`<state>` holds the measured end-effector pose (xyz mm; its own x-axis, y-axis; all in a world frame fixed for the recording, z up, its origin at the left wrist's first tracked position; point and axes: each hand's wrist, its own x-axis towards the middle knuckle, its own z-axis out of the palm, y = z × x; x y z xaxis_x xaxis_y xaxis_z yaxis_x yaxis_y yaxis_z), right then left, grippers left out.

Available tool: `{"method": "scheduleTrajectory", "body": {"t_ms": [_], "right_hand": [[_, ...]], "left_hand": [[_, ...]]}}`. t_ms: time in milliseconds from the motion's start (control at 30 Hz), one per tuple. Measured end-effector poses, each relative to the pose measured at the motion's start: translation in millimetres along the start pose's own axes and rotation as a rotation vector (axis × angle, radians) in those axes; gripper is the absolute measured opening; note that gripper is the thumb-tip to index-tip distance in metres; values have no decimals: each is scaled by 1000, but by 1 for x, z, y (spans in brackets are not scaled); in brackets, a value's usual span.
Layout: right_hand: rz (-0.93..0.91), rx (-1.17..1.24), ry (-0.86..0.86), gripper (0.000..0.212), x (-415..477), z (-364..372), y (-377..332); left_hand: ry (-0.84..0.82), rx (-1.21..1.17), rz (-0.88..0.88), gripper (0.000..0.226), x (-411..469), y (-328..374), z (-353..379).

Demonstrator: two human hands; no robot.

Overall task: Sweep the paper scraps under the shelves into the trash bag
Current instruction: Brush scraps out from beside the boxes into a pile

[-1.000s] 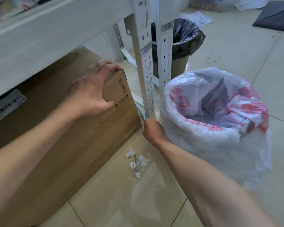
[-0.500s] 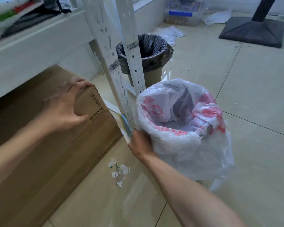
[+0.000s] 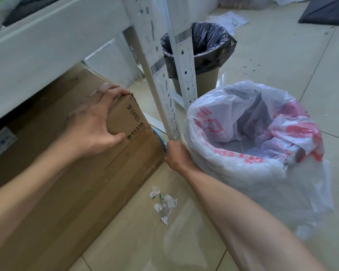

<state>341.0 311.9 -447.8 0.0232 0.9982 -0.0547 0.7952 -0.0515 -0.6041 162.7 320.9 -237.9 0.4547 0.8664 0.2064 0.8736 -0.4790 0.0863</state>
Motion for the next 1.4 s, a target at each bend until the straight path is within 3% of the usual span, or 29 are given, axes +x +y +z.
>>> {"method": "scheduleTrajectory", "body": {"t_ms": [167,400,700,1000,1133,1300,1400], "right_hand": [[30,-32,-12,11,-37,-23,10],[49,-187,-249,32,-80,-52,3],[-94,-410,-167,11,-78,-77,-25],[-35,-535,-356,17,-92,-33,-38],[-119,-647,-441,28,-122,-8,-50],[-191,-593,-565,27,-166,14,-71],[-198,-538,-551,25,-175,7,-78]], "left_hand": [[15,17,0,96,0,3,-1],[22,18,-1,95,-4,3,-2],[19,-9,-3,93,-1,-3,0],[59,-30,24,88,-2,-5,3],[57,-46,24,87,-2,-1,1],[30,-50,18,86,-3,0,-3],[28,-45,14,86,-5,1,-4]]}}
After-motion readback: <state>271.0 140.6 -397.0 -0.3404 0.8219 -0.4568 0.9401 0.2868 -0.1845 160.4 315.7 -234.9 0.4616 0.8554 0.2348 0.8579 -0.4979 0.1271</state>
